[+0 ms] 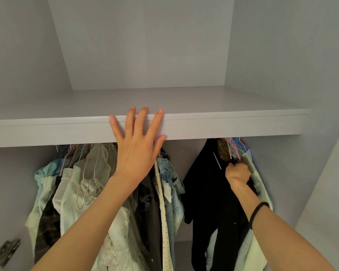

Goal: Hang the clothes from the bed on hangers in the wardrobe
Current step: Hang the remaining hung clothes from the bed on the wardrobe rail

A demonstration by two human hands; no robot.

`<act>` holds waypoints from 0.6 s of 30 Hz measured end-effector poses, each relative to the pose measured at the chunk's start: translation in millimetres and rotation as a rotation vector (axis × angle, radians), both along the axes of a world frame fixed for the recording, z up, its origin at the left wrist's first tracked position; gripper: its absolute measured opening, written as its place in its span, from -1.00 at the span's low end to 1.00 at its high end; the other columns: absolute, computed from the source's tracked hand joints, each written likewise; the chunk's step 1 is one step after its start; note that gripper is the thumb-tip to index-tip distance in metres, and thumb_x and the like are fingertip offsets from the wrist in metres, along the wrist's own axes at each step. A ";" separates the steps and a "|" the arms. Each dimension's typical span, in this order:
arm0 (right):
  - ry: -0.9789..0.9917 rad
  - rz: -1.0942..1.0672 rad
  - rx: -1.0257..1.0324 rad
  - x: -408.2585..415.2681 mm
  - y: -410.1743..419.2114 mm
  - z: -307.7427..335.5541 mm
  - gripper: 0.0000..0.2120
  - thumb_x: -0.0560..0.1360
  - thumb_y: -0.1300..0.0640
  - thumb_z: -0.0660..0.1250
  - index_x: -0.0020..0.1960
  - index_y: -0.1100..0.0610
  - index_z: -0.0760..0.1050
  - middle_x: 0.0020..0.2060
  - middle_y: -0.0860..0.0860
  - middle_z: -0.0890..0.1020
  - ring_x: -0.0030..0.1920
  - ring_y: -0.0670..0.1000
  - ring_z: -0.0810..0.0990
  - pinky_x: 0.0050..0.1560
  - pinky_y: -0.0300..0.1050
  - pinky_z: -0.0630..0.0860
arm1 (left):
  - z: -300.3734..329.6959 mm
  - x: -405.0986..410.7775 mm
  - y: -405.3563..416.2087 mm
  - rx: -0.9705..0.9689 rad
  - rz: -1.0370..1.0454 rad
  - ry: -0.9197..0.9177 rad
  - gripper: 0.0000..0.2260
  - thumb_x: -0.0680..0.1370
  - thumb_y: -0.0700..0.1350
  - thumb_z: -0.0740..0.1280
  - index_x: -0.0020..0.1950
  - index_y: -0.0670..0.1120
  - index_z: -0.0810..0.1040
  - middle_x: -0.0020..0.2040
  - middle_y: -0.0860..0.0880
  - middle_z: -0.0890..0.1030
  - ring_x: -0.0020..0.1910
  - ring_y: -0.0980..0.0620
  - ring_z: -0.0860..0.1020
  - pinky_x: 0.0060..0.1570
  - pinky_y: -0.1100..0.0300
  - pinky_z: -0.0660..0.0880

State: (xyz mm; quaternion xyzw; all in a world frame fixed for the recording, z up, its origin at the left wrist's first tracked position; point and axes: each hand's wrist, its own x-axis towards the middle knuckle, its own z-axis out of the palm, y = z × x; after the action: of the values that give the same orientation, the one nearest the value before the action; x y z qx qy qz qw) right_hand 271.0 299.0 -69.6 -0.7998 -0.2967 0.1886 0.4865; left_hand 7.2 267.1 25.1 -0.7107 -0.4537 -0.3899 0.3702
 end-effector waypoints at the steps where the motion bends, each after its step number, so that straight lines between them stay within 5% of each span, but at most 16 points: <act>1: -0.017 0.009 -0.012 -0.8 -0.8 0.8 -0.69 0.58 0.18 0.20 0.16 0.41 0.47 0.13 0.34 0.54 0.16 0.29 0.50 0.06 0.03 0.46 | 0.7 -1.5 -1.7 -0.012 0.006 0.015 -0.54 0.59 0.05 0.19 0.45 -0.03 0.21 0.33 -0.16 0.32 0.37 -0.21 0.21 0.31 -0.34 -0.02; 7: -0.164 0.129 -0.055 -2.8 -16.1 -2.8 -0.71 0.57 0.16 0.19 0.15 0.36 0.41 0.13 0.32 0.51 0.13 0.30 0.50 0.04 0.05 0.44 | 0.5 -11.1 -12.9 -0.120 0.034 0.081 -0.52 0.59 -0.01 0.11 0.49 -0.05 0.13 0.43 -0.19 0.24 0.43 -0.23 0.14 0.35 -0.32 -0.01; 10: -0.415 0.230 -0.163 -1.5 -33.9 -0.8 -0.65 0.56 0.09 0.20 0.24 0.30 0.34 0.22 0.27 0.42 0.22 0.29 0.42 0.15 0.11 0.39 | -10.3 -11.3 -22.3 -0.154 0.013 0.035 -0.50 0.57 -0.06 0.08 0.51 -0.07 0.08 0.49 -0.20 0.14 0.48 -0.24 0.05 0.37 -0.31 0.01; 14: -0.804 0.311 -0.138 -7.7 -66.8 -1.4 -0.57 0.56 0.04 0.18 0.36 0.20 0.28 0.27 0.17 0.40 0.29 0.19 0.35 0.21 0.10 0.32 | -57.7 -14.7 -47.2 -0.247 0.014 -0.014 -0.35 0.50 -0.17 0.30 0.51 -0.06 0.07 0.51 -0.18 0.11 0.48 -0.22 0.04 0.38 -0.27 0.05; 18: -0.875 0.512 -0.091 -30.6 -102.2 -14.1 -0.51 0.58 -0.02 0.14 0.44 0.15 0.20 0.33 0.11 0.38 0.32 0.12 0.35 0.26 0.03 0.32 | -124.3 -28.3 -92.3 -0.394 0.131 -0.026 -0.28 0.41 -0.12 0.44 0.49 -0.05 0.15 0.46 -0.20 0.22 0.44 -0.23 0.11 0.30 -0.27 0.12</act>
State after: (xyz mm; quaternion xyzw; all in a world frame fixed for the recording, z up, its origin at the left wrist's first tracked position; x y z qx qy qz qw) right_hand 240.5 196.8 -83.6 -0.7258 -0.6508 -0.0383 0.2196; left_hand -21.1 174.8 -99.2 -0.7334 -0.5711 -0.2776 0.2426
